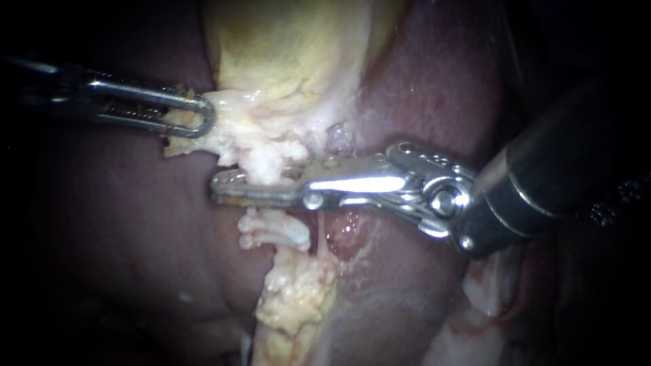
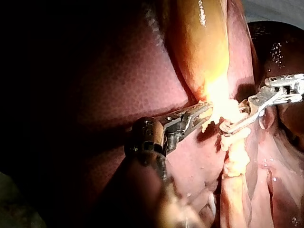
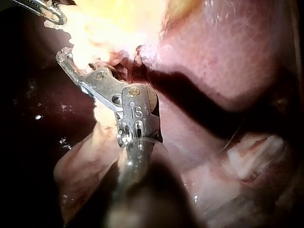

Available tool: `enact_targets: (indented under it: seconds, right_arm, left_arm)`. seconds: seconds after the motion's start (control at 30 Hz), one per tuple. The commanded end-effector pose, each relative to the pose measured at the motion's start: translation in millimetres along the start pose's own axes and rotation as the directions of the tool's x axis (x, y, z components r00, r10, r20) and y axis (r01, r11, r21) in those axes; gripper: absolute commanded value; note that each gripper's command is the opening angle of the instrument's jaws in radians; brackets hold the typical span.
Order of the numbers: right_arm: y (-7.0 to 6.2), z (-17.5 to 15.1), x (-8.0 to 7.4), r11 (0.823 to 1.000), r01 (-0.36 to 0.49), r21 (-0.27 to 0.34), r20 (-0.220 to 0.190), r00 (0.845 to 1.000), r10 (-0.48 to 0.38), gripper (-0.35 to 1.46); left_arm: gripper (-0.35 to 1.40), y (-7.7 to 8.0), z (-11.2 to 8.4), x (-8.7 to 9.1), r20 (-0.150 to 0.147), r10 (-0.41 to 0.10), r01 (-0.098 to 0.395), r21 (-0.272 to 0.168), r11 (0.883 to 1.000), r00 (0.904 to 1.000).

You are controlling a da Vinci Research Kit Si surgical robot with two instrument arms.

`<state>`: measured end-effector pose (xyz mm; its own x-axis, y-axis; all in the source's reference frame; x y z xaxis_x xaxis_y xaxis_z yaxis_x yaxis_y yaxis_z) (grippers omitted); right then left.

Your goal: Clipping third clip left tube

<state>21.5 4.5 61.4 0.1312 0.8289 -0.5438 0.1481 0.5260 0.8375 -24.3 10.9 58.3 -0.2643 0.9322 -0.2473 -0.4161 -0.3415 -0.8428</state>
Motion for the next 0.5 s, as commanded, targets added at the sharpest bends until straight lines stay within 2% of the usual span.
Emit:
enact_targets:
  seconds: [0.03, 0.5]
  right_arm:
    - [0.1, -0.1, -0.1, 1.0, 0.001, 0.0, 0.001, 1.0, -0.001, -0.35]
    - [0.4, -0.1, -0.3, 1.0, 0.002, 0.008, 0.003, 1.0, -0.002, -0.35]
  left_arm:
    - [-0.35, 0.0, 0.0, 0.0, 0.0, 0.0, 0.0, 0.0, 1.0, 1.0]
    - [-0.35, 0.0, 0.0, 0.0, 0.0, 0.0, 0.0, 0.0, 1.0, 1.0]
